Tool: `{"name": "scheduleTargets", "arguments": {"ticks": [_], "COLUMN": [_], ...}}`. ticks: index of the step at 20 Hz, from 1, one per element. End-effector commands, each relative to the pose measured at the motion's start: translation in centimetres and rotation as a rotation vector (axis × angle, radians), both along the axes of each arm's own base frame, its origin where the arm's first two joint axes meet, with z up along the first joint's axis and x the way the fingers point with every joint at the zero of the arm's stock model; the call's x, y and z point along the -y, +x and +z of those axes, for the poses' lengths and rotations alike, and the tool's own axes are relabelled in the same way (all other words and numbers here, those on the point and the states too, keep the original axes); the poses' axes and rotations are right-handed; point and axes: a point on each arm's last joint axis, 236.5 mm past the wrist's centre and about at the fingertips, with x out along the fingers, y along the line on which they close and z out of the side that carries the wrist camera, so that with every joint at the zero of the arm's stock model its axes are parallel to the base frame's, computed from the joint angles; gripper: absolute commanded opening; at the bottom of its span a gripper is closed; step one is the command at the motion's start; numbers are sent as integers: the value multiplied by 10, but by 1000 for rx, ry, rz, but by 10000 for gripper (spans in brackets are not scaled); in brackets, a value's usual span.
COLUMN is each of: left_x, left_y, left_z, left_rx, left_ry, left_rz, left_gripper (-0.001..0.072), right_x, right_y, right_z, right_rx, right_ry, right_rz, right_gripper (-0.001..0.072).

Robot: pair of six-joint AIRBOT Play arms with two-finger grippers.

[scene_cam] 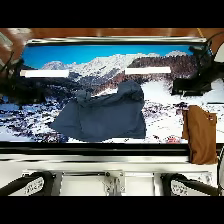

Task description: Fold the shirts.

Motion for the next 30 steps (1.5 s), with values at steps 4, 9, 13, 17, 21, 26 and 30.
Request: {"name": "scheduleTargets", "arguments": {"ticks": [4,9,13,17,21,26,30], "left_x": [0,1,0,-19,-31,-17,-12], "left_y": [-98,-90,-68,-51,-47,-29,-19], "left_z": [-87,-130,-157,-166,-170,-181,-184], "left_rx": [-110,-133,-141,-144,-142,-126,-108], "left_ry": [-173,-217,-261,-269,-274,-353,-399], "left_rz": [180,257,331,393,419,448,466], "left_gripper": [624,678,677,676,675,666,665], "right_x": [-47,-50,-49,-48,-48,-54,-56], "right_y": [-30,-43,-37,-37,-33,-32,-32], "right_z": [-63,-96,-97,-97,-97,-95,-94], "right_rx": [-106,-152,-128,-127,-109,-108,-111], "right_ry": [244,255,251,250,249,276,287], "right_rz": [-24,-25,-27,-23,-27,-33,-40], "right_gripper": [585,584,584,584,585,584,584]}}
